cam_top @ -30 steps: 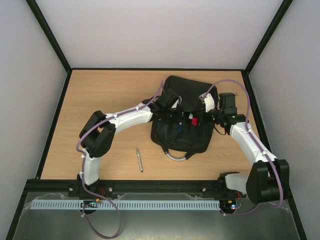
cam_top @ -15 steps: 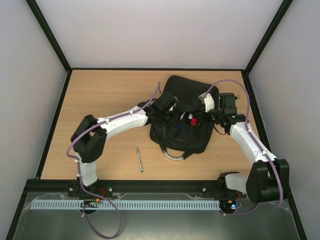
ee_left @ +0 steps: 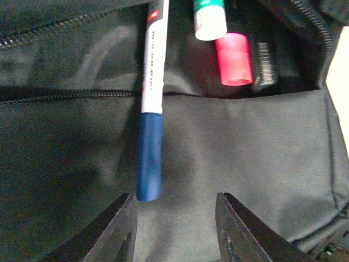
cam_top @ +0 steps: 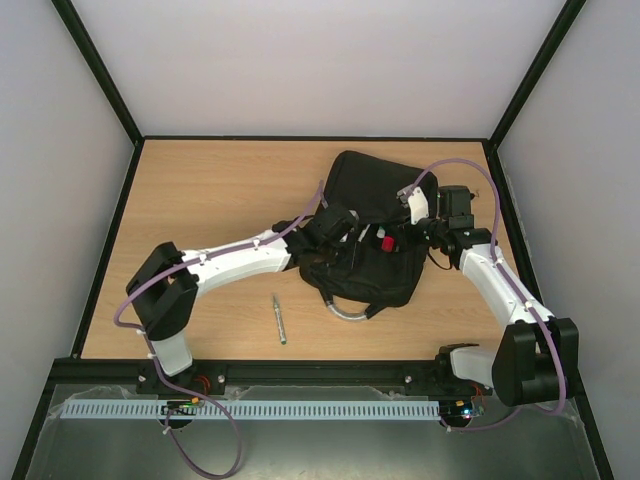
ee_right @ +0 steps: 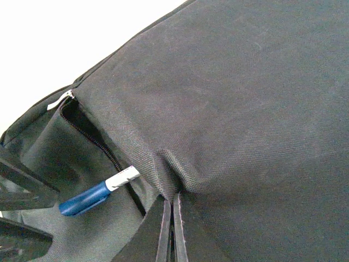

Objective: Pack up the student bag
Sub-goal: Place the stationery in the student bag, then pick up the stationery from the center of the board.

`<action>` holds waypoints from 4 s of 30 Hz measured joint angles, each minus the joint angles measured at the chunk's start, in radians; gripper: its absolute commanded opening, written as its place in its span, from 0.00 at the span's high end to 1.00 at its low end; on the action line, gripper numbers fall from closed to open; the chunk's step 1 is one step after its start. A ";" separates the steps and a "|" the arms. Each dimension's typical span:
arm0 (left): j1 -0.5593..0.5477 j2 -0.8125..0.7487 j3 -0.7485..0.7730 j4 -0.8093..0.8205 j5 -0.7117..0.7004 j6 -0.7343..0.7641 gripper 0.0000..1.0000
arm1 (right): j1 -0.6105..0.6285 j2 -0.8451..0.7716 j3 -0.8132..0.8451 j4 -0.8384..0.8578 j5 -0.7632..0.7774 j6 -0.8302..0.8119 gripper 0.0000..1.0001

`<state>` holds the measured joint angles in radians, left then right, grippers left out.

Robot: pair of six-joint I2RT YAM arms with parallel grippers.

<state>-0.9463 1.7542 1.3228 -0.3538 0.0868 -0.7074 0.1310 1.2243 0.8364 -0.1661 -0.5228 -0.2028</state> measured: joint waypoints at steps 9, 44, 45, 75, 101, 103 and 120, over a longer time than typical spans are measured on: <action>0.000 0.054 0.003 0.001 -0.027 -0.008 0.79 | 0.000 0.000 0.000 0.000 -0.001 -0.003 0.99; 0.040 0.195 0.196 0.055 -0.052 -0.011 0.60 | -0.006 0.003 0.000 0.000 -0.015 -0.015 0.99; 0.036 0.170 0.185 0.046 -0.053 -0.011 0.60 | -0.006 0.003 0.000 0.000 -0.016 -0.016 0.99; -0.013 -0.425 -0.558 -0.334 -0.219 -0.150 0.60 | -0.008 0.003 0.000 -0.001 -0.020 -0.027 0.99; -0.013 -0.234 -0.544 -0.212 -0.102 -0.072 0.77 | -0.010 0.003 0.000 -0.002 -0.022 -0.037 0.99; -0.014 -0.228 -0.543 -0.212 -0.101 -0.067 0.80 | -0.010 0.003 0.000 -0.002 -0.023 -0.037 0.99; -0.018 -0.256 -0.404 -0.359 -0.163 0.003 0.97 | -0.010 0.003 0.000 -0.002 -0.023 -0.041 0.99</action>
<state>-0.9642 1.4982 0.9188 -0.7124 -0.0761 -0.7044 0.1215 1.2270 0.8364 -0.1684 -0.5461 -0.2436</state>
